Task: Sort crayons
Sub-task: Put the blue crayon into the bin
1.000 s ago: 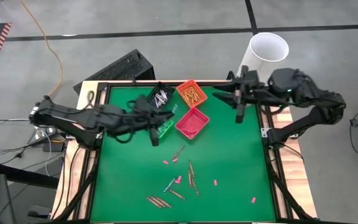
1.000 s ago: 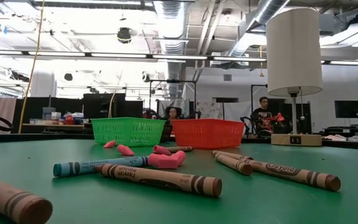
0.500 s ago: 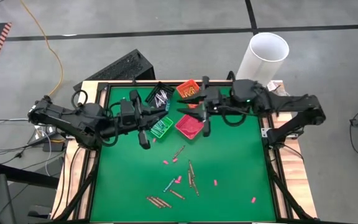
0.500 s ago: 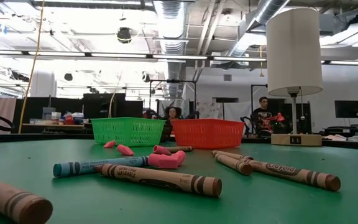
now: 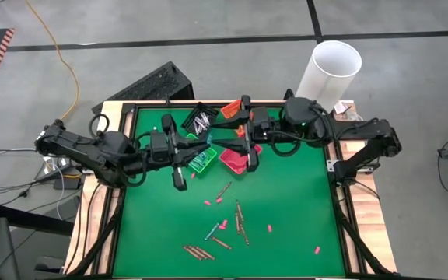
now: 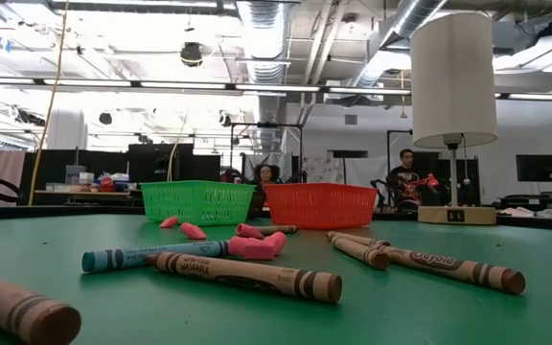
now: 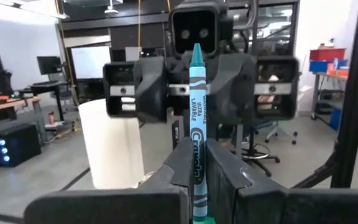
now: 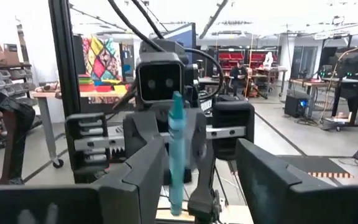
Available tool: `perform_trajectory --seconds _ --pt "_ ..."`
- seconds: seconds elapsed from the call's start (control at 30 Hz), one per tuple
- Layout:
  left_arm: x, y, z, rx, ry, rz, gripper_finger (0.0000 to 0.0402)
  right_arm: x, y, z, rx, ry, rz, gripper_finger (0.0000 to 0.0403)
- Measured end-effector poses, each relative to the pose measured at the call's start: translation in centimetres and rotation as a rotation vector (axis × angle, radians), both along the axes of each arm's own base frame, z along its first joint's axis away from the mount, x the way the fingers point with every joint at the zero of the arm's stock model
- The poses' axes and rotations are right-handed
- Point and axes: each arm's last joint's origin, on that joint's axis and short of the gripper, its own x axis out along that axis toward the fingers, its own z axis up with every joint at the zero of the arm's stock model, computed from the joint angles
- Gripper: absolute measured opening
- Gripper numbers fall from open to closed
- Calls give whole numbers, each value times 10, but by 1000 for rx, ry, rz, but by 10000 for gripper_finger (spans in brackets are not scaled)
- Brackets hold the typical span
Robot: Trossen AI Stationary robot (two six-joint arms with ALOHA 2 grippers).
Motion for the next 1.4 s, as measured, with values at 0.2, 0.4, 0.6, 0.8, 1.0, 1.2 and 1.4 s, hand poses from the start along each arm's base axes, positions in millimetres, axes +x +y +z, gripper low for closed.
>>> perform_trajectory --seconds 0.2,0.4,0.6,0.8,1.0,1.2,1.4 --pt "4 5 -8 -13 9 23 11 -1 3 2 -6 -23 8 199" --pt "6 8 -13 -24 -16 22 11 7 3 -4 -9 1 6 189" --pt "6 8 -12 -16 -21 25 11 21 2 -15 -11 32 -2 170" --pt "6 8 -12 -19 -22 22 11 23 2 -15 -11 30 -2 79" --pt "6 8 -12 -20 -25 14 9 21 2 -13 -8 17 -3 16" --pt "6 8 -12 -30 -22 19 13 21 1 -14 3 23 -31 16" --pt "7 7 -18 -15 43 43 41 21 -1 -14 4 33 -71 4"
